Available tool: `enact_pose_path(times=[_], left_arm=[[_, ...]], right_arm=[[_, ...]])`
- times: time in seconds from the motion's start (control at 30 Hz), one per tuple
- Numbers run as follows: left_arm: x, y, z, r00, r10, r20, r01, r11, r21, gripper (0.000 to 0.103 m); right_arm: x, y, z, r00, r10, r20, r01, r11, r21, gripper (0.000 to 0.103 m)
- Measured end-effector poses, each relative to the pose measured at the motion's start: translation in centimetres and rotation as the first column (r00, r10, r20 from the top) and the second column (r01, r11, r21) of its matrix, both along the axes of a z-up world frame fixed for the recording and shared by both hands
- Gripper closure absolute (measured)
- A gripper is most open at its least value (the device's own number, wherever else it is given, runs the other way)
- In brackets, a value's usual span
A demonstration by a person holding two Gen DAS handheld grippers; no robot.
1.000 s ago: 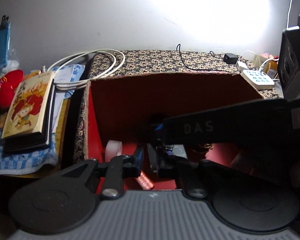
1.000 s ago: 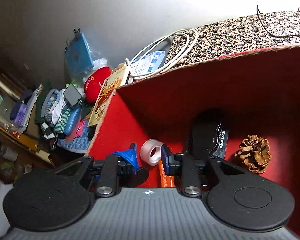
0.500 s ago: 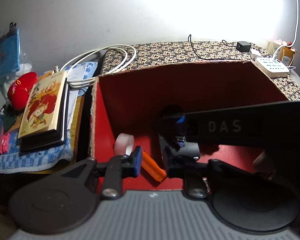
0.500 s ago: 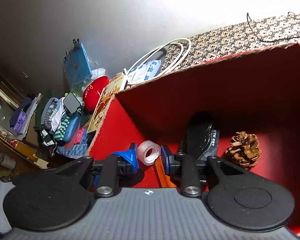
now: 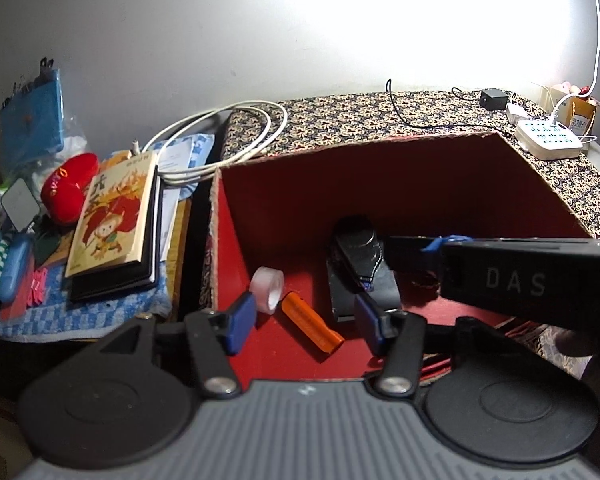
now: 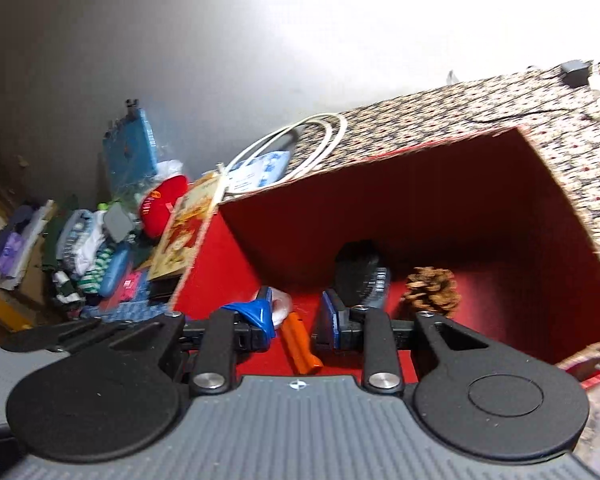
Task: Organize rigid objects
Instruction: 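Withdraw the right gripper up out of the red box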
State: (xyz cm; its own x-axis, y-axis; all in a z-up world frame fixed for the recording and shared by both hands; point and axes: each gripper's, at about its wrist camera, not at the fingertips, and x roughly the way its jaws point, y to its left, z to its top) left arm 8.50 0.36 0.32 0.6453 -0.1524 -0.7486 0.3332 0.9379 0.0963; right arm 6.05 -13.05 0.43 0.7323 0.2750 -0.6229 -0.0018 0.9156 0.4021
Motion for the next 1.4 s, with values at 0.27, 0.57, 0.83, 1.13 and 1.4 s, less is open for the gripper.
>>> enact_pose_path(times=[0.27, 0.57, 0.83, 1.13, 1.4], left_arm=[[-1.5, 0.2, 1.4, 1.000, 0.012, 0.002, -0.012, 1.000, -0.004, 0.041], [-4.2, 0.4, 2.4, 0.999, 0.027, -0.025, -0.027, 1.000, 0.008, 0.040], [-5.5, 0.7, 1.3, 0.995, 0.055, -0.083, -0.051, 0.997, 0.051, 0.039], [-5.8, 0.8, -0.4, 0.980, 0.091, -0.179, -0.080, 0.995, 0.067, 0.039], [-6.0, 0.6, -2.9, 0.951, 0.107, -0.289, -0.083, 0.992, 0.094, 0.039]], right_arm=[[-2.9, -0.3, 1.6, 0.997, -0.071, 0.024, 0.072, 0.996, -0.055, 0.092], [-5.9, 0.1, 2.8, 0.996, -0.092, 0.015, 0.093, 0.989, -0.112, 0.091], [-7.4, 0.4, 1.9, 0.992, -0.108, -0.072, 0.095, 0.982, -0.163, 0.090], [-7.8, 0.5, 0.5, 0.972, -0.118, -0.201, 0.079, 0.978, -0.195, 0.089], [-8.2, -0.2, -0.3, 0.956, -0.130, -0.262, 0.081, 0.979, -0.189, 0.088]])
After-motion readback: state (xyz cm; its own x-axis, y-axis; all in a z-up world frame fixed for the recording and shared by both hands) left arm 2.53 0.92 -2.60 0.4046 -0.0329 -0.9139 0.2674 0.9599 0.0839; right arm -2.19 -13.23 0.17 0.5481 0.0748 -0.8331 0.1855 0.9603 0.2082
